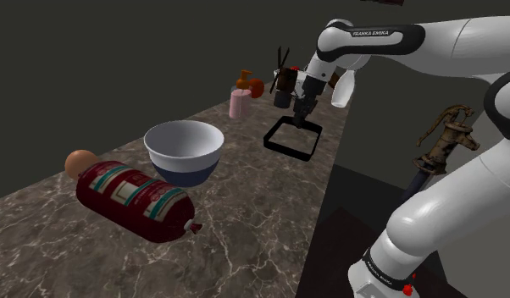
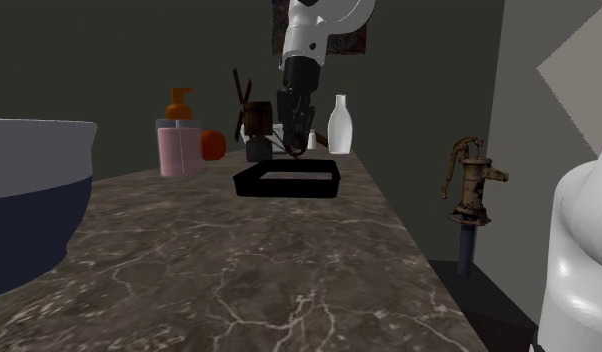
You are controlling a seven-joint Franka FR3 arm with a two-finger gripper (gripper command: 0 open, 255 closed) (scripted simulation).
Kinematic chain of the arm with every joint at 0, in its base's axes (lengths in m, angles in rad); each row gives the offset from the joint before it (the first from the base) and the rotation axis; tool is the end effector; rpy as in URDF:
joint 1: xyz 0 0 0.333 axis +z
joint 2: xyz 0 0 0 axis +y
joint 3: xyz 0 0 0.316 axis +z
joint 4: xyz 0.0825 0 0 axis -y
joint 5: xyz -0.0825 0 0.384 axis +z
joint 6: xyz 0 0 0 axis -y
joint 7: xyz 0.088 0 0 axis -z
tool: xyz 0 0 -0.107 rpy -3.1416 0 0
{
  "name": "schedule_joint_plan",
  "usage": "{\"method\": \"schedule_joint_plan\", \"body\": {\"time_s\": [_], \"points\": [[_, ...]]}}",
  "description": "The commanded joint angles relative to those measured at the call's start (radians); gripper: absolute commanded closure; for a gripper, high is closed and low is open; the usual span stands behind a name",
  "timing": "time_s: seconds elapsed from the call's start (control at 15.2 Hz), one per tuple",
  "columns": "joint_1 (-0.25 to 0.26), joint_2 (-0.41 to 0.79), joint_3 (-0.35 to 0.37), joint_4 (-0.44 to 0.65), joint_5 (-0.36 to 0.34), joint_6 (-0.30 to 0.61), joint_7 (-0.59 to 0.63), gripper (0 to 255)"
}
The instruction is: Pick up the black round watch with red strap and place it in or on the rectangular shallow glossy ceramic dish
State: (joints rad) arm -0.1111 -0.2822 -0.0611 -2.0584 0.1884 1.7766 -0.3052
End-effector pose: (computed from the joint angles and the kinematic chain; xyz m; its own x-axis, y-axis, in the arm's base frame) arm 0.4678 -0.0676 0.5565 0.9943 0.0911 0.0560 0.1002 -0.9763 -0.1920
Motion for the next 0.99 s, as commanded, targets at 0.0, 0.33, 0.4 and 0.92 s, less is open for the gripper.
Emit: {"method": "schedule_joint_plan", "body": {"time_s": [0.0, 0.33, 0.4, 0.92], "points": [[-0.001, 0.001, -0.001, -0.018, 0.001, 0.018, -0.005, 255], [-0.001, 0.001, -0.001, -0.017, 0.001, 0.018, -0.005, 255], [-0.001, 0.001, -0.001, -0.017, 0.001, 0.018, -0.005, 255], [-0.003, 0.001, -0.005, 0.016, -0.002, -0.015, -0.004, 0]]}}
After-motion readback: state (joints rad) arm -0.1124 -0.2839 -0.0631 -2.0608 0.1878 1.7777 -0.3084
